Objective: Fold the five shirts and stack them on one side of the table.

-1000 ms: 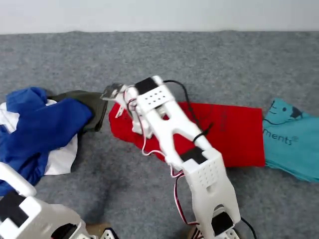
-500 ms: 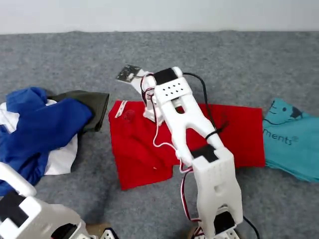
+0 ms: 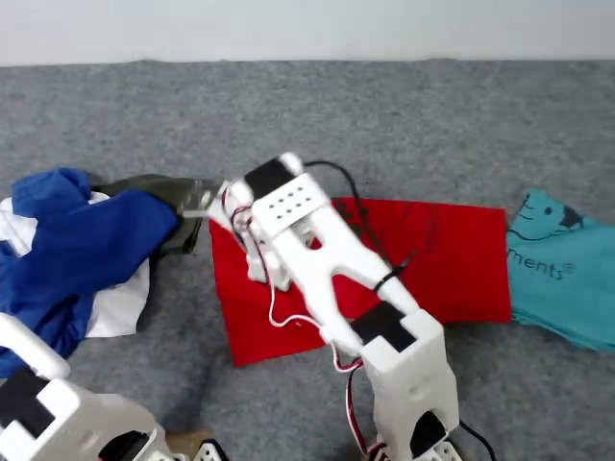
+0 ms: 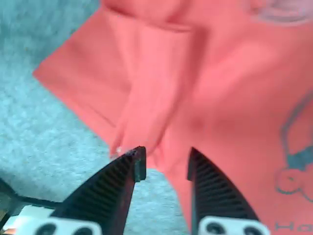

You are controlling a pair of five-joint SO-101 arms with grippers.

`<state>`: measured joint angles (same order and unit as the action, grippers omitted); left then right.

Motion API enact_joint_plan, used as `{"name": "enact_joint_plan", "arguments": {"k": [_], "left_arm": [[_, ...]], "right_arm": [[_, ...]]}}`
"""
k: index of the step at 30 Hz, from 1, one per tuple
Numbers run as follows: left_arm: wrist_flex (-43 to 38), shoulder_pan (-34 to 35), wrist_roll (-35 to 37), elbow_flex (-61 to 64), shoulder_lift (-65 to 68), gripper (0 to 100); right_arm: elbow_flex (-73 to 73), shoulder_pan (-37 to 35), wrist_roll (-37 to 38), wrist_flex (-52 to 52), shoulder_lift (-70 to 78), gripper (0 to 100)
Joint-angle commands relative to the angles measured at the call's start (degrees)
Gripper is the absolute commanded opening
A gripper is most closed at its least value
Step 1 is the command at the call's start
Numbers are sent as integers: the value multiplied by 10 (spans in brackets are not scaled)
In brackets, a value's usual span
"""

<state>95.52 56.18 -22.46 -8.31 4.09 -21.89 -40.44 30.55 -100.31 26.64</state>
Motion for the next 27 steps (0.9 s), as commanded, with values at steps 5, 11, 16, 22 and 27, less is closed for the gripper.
{"name": "enact_joint_plan", "arguments": {"k": [5, 11, 16, 22, 27], "left_arm": [[-12, -24, 0, -2, -32, 19], [-11, -27, 1, -2, -32, 19], [-10, -26, 1, -2, -32, 19], [-9, -26, -1, -2, -32, 19], [-9, -27, 0, -2, -32, 19]], "right_arm": [[3, -58, -47, 10, -27, 169], [1, -66, -80, 48, 53, 166], [-1, -64, -69, 96, 84, 96], [-1, -44, -40, 99, 48, 22], [-1, 1, -10, 89, 17, 13]]}}
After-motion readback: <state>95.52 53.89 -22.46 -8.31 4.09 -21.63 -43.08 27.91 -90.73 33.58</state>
